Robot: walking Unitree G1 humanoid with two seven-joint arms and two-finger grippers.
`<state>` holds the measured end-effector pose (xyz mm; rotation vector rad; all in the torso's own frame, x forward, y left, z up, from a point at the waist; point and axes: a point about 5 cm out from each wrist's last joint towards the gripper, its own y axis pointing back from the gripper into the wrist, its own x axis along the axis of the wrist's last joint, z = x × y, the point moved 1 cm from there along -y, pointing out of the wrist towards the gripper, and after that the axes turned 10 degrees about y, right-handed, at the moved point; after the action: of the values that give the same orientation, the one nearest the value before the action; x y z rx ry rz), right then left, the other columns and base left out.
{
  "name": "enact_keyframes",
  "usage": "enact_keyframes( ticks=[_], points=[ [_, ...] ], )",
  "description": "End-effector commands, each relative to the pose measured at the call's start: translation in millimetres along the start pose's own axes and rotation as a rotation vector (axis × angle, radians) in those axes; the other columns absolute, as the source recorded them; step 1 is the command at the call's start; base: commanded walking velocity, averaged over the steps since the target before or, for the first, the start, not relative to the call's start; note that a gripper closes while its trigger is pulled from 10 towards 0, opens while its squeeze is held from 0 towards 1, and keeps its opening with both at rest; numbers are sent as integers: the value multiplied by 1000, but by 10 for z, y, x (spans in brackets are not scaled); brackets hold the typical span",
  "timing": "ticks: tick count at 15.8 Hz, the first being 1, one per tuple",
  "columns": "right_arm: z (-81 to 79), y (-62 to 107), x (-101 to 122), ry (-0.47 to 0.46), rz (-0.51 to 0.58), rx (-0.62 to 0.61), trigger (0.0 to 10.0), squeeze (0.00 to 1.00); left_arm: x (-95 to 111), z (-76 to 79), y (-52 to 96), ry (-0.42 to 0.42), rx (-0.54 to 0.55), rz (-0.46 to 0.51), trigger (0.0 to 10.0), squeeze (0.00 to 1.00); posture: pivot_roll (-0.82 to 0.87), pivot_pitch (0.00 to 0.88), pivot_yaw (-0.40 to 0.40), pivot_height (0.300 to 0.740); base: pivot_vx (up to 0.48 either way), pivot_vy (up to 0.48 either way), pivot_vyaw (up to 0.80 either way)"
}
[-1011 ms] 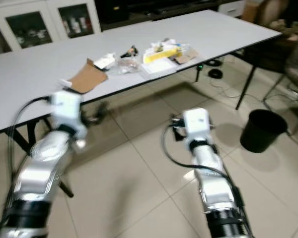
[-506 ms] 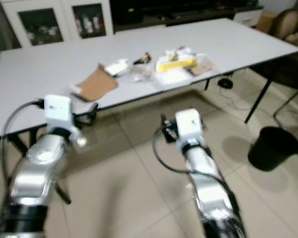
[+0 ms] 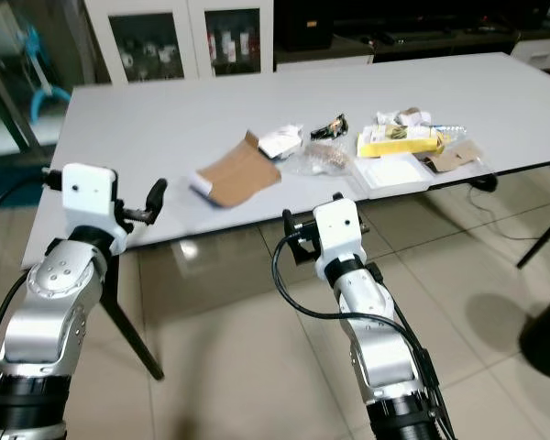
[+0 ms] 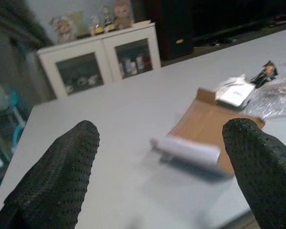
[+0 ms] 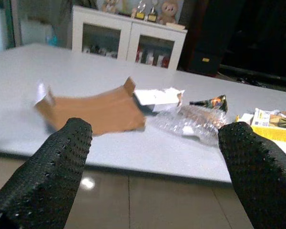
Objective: Picking trash to rubbish bin
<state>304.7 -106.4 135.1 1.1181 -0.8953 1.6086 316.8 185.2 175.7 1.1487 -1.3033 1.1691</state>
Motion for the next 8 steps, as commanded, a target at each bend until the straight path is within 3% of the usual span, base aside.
enact_keyframes(
  ticks=[1, 4, 8],
  points=[
    [68, 59, -85, -22, -33, -32, 10000, 0, -12, 93, -25, 0, -38, -17, 10000, 0, -16, 0, 20, 740, 435, 0, 0],
    [-23, 160, -137, -37, -51, -19, 10000, 0, -84, 131, -1, 27, -45, -45, 10000, 0, -19, 0, 24, 740, 437, 0, 0],
    [-11, 227, -186, -44, -80, -34, 10000, 0, -122, 138, 31, 47, -48, -59, 10000, 0, -25, 0, 29, 740, 437, 0, 0]
  ],
)
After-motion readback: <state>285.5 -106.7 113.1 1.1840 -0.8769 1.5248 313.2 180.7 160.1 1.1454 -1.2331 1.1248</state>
